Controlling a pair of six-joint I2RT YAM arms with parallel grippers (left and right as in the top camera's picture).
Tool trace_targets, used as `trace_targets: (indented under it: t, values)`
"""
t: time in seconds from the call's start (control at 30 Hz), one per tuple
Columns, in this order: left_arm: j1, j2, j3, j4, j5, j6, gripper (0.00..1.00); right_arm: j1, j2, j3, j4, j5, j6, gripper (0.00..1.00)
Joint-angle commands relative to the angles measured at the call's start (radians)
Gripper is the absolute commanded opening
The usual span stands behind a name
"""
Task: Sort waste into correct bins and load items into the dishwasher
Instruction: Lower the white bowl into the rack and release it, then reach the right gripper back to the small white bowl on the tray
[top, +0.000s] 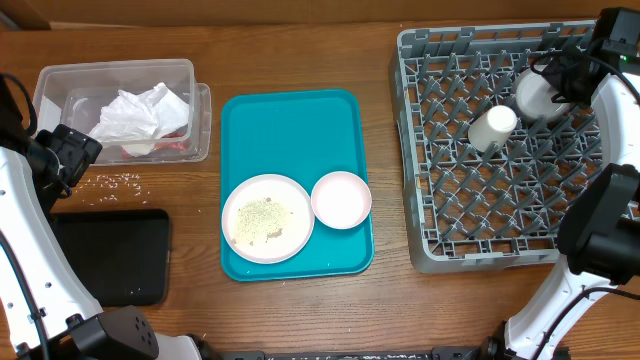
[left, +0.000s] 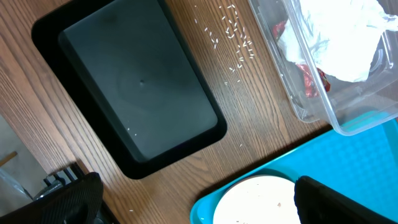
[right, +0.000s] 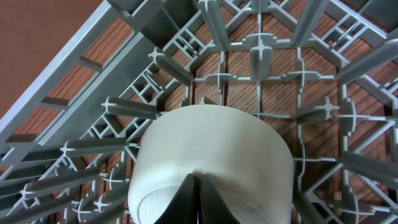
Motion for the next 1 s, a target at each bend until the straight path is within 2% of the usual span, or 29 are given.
trace_targets:
  t: [0.0, 0.43, 0.63, 0.8, 0.9, 0.97]
  values:
    - [0.002, -0.011, 0.000, -0.002, -0.005, -0.014, 1.00, -0.005, 0.021, -0.008, 0.018, 0.018, 0.005, 0.04]
    - [0.002, -0.011, 0.000, -0.002, -0.005, -0.014, 1.00, -0.002, 0.059, 0.020, 0.006, 0.016, 0.005, 0.04]
    - [0.002, -0.011, 0.000, -0.002, -0.005, -0.014, 1.00, 0.005, 0.001, 0.074, -0.056, -0.052, 0.004, 0.04]
    - [0.002, -0.011, 0.000, -0.002, -0.005, -0.014, 1.00, 0.041, -0.120, 0.092, -0.090, -0.185, -0.004, 0.05]
    - [0.002, -0.011, 0.000, -0.002, -0.006, -0.014, 1.00, 0.085, -0.204, 0.092, -0.122, -0.271, -0.044, 0.10]
    - [0.002, -0.011, 0.000, -0.002, -0.005, -0.014, 1.00, 0.120, -0.246, 0.092, -0.153, -0.311, -0.056, 0.20]
